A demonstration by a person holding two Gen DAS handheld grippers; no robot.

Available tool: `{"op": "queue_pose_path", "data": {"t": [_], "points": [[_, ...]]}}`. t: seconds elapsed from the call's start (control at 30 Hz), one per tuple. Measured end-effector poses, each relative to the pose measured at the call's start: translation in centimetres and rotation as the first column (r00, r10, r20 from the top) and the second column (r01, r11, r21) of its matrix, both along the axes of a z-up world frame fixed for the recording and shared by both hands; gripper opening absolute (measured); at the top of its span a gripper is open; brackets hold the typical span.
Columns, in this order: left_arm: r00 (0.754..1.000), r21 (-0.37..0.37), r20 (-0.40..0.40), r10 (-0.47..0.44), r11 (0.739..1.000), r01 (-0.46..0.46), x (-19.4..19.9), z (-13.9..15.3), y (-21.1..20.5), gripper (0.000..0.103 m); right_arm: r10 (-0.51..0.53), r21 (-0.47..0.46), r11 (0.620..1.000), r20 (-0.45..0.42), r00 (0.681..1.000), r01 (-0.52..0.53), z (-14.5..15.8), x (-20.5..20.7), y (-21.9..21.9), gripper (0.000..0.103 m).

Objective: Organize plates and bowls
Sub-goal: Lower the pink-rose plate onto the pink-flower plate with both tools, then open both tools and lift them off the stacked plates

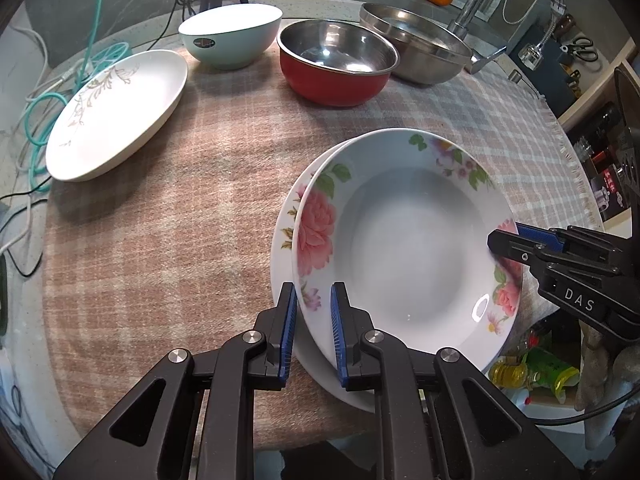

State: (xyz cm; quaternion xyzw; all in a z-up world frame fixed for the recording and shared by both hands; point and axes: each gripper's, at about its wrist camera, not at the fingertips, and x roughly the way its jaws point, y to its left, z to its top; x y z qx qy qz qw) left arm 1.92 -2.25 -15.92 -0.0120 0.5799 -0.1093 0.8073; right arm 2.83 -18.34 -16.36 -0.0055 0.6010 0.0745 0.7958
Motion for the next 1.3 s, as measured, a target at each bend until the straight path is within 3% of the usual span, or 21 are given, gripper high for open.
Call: {"op": "queue_pose_path", "data": {"t": [0.43,0.73,1.1,1.3], "points": [[1.000,-0.004,0.000,0.003,1.000,-0.003,0.0,0.0,0.0,0.014,0.033,-0.071,0.997,0.006,0.999,-0.033,0.0,-0.1,1.0,0.020],[1.000,-0.034,-0.006,0.016,0.999,-0.017,0.0,0.2,0.6,0.014,0.007,-0.034,0.999,0.005,1.000,-0.007,0.2,-0.1,0.4,0.020],[0.996,-0.081,0.050,0.074,0.994,-0.070,-0.1,1.9,2.7,0.014,-0.022,0.028,0.999,0.116,0.993,0.018,3.5,0.5,0.6,0.024],[0.984,-0.098,0.057,0.166,0.982,-0.160,-0.3,2.3,6.2,0.014,0.013,0.074,0.997,0.182,0.983,-0.027,5.1,1.4,2.4,0.027]]}}
